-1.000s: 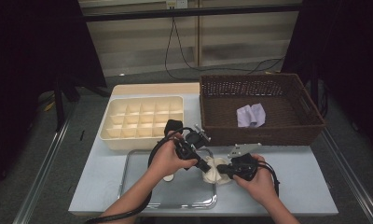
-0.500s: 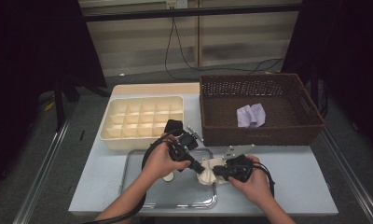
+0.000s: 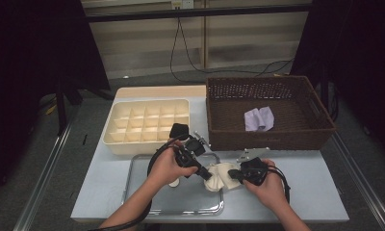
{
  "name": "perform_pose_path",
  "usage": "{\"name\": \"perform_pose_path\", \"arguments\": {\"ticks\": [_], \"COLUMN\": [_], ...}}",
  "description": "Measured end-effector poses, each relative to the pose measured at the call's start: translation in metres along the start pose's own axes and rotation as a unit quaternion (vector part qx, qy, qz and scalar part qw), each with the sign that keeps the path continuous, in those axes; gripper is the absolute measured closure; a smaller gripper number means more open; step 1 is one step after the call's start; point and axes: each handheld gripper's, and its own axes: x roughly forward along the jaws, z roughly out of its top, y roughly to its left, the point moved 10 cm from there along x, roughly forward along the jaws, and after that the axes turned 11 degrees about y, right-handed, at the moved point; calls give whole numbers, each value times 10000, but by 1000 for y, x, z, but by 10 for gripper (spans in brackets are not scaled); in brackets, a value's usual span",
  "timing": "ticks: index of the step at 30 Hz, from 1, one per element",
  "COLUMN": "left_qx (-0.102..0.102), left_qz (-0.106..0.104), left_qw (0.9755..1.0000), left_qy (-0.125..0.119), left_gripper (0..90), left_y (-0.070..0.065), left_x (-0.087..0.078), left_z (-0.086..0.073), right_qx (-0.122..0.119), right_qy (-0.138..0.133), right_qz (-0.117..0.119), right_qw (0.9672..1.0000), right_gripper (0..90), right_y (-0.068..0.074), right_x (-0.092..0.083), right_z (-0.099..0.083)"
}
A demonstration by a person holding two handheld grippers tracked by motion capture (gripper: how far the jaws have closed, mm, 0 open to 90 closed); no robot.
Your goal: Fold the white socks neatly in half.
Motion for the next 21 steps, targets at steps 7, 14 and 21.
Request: {"name": "perform_pose_path", "arguments": {"ticks": [7,14,21], "left_qx": [53,58,45], "left_qz": [-2,-3,18], "left_qw": [10000,10000,10000], "left_qy": [4,8,23], "left_gripper": [850,850,850], "left_y": [0,0,0], "left_x": [0,0,0], "left_z": [2,1,1], "right_qx": [64,366,779], "right_qy": [-16,-387,-190], "right_qz": [-98,-330,-314], "right_qw": [9999,9980,9963], "right_gripper": [859,661,639], "right_y": [-4,-16,-33], "right_x": [-3,-20,-10], "right_z": [0,11,-6]}}
